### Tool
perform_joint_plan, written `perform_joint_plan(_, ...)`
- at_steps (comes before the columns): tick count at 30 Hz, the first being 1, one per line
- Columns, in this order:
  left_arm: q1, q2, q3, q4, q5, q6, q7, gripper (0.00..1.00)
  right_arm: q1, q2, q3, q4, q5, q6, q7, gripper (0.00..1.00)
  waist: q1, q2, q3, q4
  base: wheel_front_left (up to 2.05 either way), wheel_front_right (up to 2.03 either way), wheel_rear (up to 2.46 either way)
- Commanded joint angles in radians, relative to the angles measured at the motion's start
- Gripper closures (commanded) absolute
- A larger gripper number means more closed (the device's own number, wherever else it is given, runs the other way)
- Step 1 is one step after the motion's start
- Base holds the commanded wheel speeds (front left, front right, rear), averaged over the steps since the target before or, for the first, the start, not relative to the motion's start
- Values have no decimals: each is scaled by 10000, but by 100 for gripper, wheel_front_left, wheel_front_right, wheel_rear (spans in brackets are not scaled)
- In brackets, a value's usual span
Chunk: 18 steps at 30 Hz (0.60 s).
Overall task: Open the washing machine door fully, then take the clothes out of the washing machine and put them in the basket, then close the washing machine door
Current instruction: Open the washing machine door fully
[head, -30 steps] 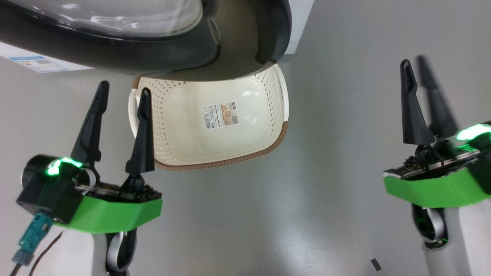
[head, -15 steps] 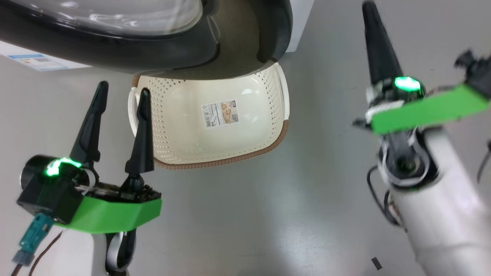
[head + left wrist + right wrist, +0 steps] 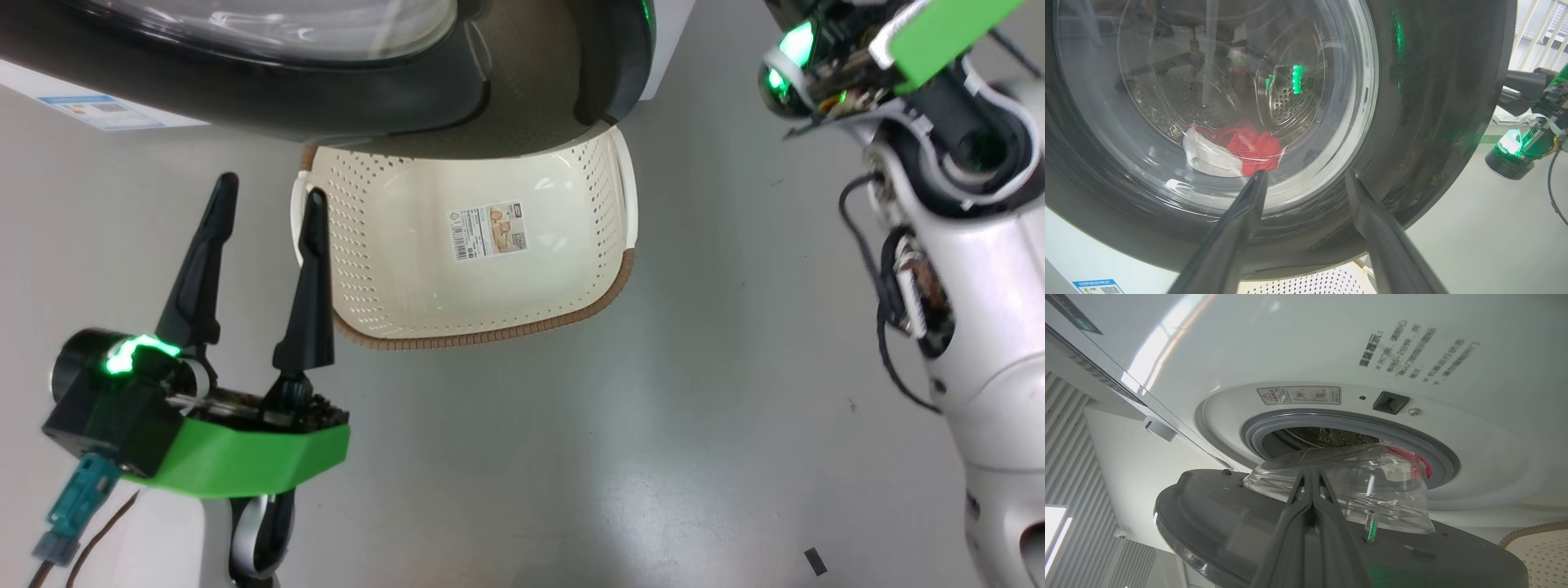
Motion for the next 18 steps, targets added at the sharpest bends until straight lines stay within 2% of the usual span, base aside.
perform_joint_plan(1, 28, 158, 246, -262, -75, -54, -78, 0, -233, 127, 154, -126, 187, 52, 319, 100, 0, 0, 4, 16, 0, 0, 0)
perform_joint_plan(10, 21, 158, 366, -267, -79, -54, -78, 0, -1166, -255, 834, 550, 216, 52, 2162, 100, 0, 0, -26, 88, 0, 0, 0)
perform_joint_plan(18, 14, 158, 451, -190, -139, -54, -78, 0, -1045, -172, 1127, 408, 82, 52, 2658, 100, 0, 0, -115, 76, 0, 0, 0)
